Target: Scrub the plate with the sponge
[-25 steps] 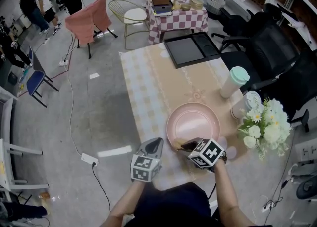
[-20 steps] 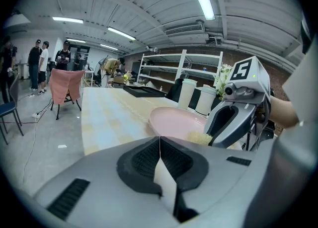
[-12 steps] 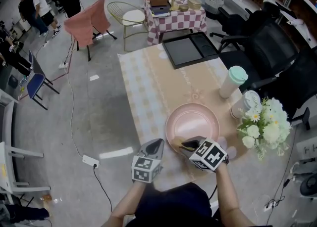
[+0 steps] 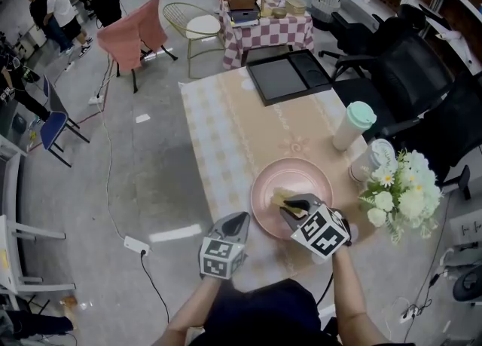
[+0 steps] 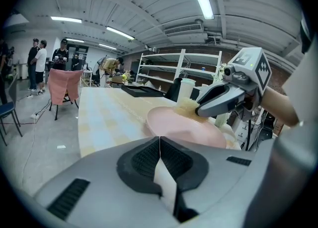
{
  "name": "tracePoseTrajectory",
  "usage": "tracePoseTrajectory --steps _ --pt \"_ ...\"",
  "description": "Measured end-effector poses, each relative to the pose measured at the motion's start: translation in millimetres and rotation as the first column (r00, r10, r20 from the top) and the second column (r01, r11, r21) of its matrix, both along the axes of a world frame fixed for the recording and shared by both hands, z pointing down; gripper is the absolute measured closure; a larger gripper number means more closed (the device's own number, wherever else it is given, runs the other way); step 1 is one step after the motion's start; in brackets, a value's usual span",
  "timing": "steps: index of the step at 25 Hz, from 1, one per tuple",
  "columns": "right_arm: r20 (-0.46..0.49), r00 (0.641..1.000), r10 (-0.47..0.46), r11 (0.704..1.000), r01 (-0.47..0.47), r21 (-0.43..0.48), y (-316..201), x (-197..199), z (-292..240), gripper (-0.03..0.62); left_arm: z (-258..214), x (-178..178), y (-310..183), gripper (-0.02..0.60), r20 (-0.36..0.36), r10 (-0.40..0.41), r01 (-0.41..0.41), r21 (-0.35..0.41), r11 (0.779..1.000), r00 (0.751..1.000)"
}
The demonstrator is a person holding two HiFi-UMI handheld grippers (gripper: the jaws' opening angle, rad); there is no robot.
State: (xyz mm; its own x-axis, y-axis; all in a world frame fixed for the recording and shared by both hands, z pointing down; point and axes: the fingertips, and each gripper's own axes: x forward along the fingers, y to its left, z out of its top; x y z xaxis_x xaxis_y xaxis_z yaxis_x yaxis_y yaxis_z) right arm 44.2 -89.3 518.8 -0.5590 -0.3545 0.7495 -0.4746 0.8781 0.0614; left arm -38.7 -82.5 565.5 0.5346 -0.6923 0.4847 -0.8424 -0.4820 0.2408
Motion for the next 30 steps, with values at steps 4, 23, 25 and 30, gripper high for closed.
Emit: tracePoseTrajectory --steps 4,23,25,30 --pt "-0.062 0.998 0.004 0.999 -0.002 0.039 -11 8 0 0.543 1 2 0 0.569 -0.005 0.003 -0.003 -0.005 1.000 1.000" --pt "-0.310 0.951 0.003 0.975 0.066 0.211 -75 32 18 0.542 3 -2 -1 0.569 0.008 0.010 -0.010 -0.008 1.000 1.000" --pt "-0.320 0.947 0.002 0.974 0.071 0.215 -78 32 22 0.542 3 -4 -2 0.569 0.009 0.007 -0.006 -0.008 1.000 1.000" --pt "-0.320 0.947 -0.003 0.969 0.082 0.233 -85 30 29 0.543 8 -7 -1 0.569 0.011 0.003 -0.003 -0.018 1.000 1.000"
